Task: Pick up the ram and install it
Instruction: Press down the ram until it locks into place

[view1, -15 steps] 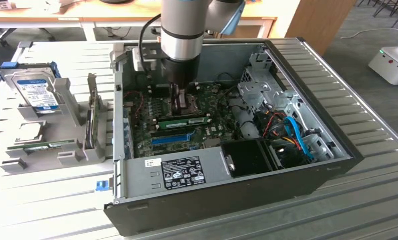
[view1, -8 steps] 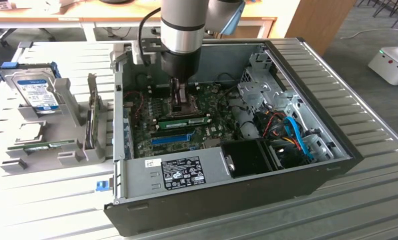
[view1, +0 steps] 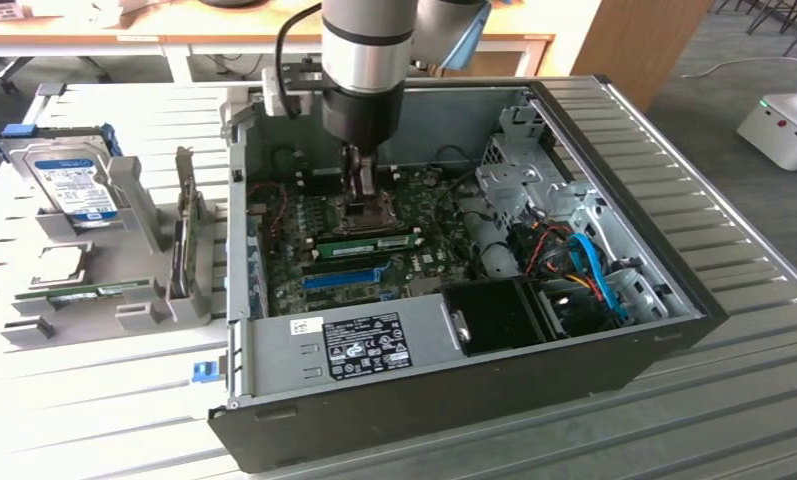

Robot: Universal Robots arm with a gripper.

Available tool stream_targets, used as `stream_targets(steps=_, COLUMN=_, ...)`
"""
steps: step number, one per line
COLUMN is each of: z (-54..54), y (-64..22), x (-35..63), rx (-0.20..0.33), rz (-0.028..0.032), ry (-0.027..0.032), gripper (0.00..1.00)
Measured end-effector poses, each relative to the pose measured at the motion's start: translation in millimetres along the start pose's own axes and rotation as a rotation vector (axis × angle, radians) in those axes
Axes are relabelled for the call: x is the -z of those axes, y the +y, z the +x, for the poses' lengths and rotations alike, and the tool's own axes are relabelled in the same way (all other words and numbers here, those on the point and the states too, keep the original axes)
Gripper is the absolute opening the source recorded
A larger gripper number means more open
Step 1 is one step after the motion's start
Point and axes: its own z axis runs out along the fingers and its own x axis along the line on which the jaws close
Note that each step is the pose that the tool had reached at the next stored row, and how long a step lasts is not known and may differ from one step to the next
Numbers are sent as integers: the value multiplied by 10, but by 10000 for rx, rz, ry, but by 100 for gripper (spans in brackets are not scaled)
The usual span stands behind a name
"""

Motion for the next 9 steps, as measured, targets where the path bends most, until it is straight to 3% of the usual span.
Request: stream_targets(steps=9, z=-2, y=3, x=146, rx=-2, rz=-4, ry=8, gripper=11)
